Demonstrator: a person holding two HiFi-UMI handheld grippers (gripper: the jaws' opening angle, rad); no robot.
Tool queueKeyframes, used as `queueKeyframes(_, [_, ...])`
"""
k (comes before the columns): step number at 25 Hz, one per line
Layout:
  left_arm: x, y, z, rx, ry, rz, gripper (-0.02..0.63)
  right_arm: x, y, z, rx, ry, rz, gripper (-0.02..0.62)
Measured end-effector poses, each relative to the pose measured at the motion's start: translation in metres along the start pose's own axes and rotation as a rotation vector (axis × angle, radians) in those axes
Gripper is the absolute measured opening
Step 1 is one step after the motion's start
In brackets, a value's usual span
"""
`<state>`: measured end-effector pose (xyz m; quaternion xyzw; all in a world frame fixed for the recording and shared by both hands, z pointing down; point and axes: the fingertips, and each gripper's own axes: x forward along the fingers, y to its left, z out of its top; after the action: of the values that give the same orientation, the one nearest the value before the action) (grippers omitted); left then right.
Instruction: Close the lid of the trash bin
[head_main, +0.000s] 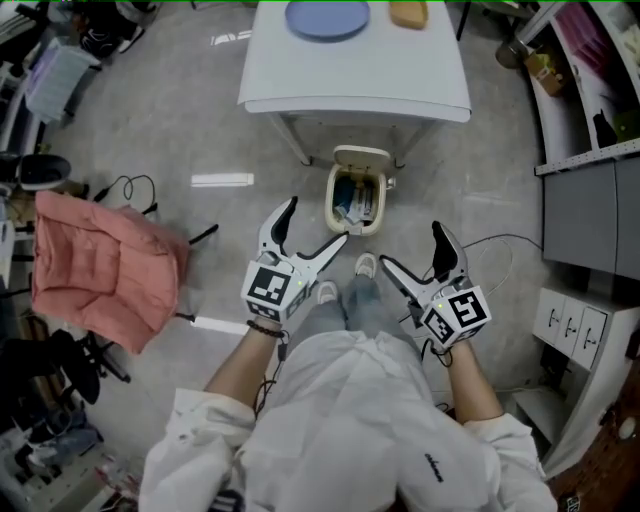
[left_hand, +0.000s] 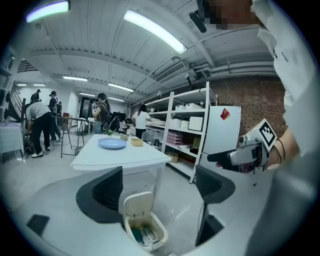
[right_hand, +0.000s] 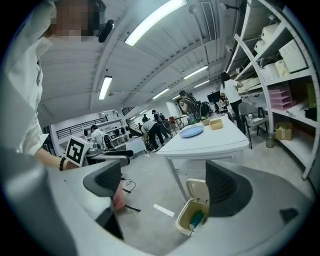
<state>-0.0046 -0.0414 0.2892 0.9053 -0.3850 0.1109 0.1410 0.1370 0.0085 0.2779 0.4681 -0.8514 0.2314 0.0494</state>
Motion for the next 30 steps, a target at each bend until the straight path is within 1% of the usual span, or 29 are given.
queueKeyframes(5, [0.035,0.013,-0.009,0.045,0.015,-0.002,0.46,0.031,-0.031,-0.006,-0.03,0.032,0.059,0.523])
queueKeyframes(7, [0.052,0.027,-0.022,0.049,0.027,-0.011,0.46,0.052,-0.042,-0.017,-0.05,0.057,0.08,0.523])
queueKeyframes(9, [0.071,0.04,-0.042,0.039,0.049,-0.022,0.46,0.071,-0.056,-0.03,-0.052,0.078,0.09,0.523])
queueKeyframes(13, [0.11,0.069,-0.09,0.008,0.085,-0.026,0.46,0.107,-0.088,-0.066,-0.043,0.106,0.077,0.523])
queueKeyframes(16, [0.131,0.083,-0.117,-0.008,0.083,-0.024,0.459,0.132,-0.108,-0.094,-0.056,0.128,0.057,0.523])
queueKeyframes(20, [0.151,0.094,-0.146,-0.006,0.078,-0.028,0.459,0.159,-0.123,-0.128,-0.063,0.15,0.06,0.523])
queueKeyframes(25, [0.179,0.11,-0.175,0.016,0.07,-0.036,0.459,0.19,-0.141,-0.153,-0.096,0.155,0.072,0.523])
queueKeyframes(30, [0.207,0.128,-0.2,0.04,0.06,-0.044,0.459,0.217,-0.165,-0.171,-0.132,0.138,0.054,0.523])
